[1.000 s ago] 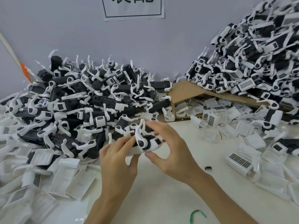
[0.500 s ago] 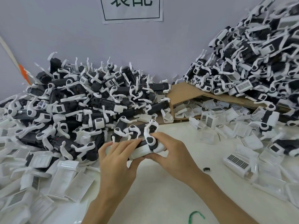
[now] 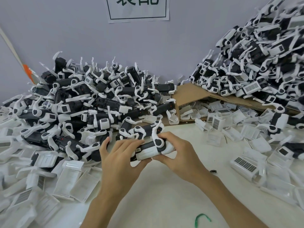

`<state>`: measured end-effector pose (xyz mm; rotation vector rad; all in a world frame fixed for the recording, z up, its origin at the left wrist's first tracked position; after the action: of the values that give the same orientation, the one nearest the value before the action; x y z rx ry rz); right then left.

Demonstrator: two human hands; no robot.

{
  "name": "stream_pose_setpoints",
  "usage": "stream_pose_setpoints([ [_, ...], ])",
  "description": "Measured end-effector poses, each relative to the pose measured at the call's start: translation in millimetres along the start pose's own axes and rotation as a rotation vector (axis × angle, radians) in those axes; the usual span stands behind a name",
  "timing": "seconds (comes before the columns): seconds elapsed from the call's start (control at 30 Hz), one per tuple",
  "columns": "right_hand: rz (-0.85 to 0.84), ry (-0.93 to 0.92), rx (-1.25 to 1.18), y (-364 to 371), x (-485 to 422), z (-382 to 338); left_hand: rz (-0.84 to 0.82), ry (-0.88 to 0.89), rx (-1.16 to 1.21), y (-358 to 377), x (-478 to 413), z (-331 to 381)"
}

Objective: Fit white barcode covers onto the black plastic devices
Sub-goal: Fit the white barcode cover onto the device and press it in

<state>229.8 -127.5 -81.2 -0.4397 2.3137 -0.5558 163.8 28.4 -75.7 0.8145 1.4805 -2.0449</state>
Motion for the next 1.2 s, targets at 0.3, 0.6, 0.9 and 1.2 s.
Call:
stream_pose_setpoints([
  [0.3, -0.021, -0.027, 0.019, 2.9, -1.0, -5.4, -0.007, 0.072, -0.013, 1.8, 3.6, 2.3],
  [0.6, -0.122, 0.157, -0.161, 7.1, 2.1, 3.3, -0.021, 0.038, 0.038, 3.7, 6.3, 3.3],
  [0.9, -0.127, 0.327, -0.382, -4.6, 1.5, 2.0, 0.070, -0.038, 0.292, -2.1, 4.6, -4.2],
  [1.2, 0.210, 0.901, -0.911, -49.6, 30.0, 34.3, 0.097, -0.200, 0.336, -1.5, 1.7, -20.9],
])
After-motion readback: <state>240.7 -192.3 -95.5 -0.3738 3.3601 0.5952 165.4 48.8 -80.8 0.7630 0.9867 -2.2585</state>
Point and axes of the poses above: each hand's wrist, its own x-axis away from the middle knuckle, its own y-axis out of the palm, z = x × y, the point moved 7 cm from there along -x, towards the middle knuckle
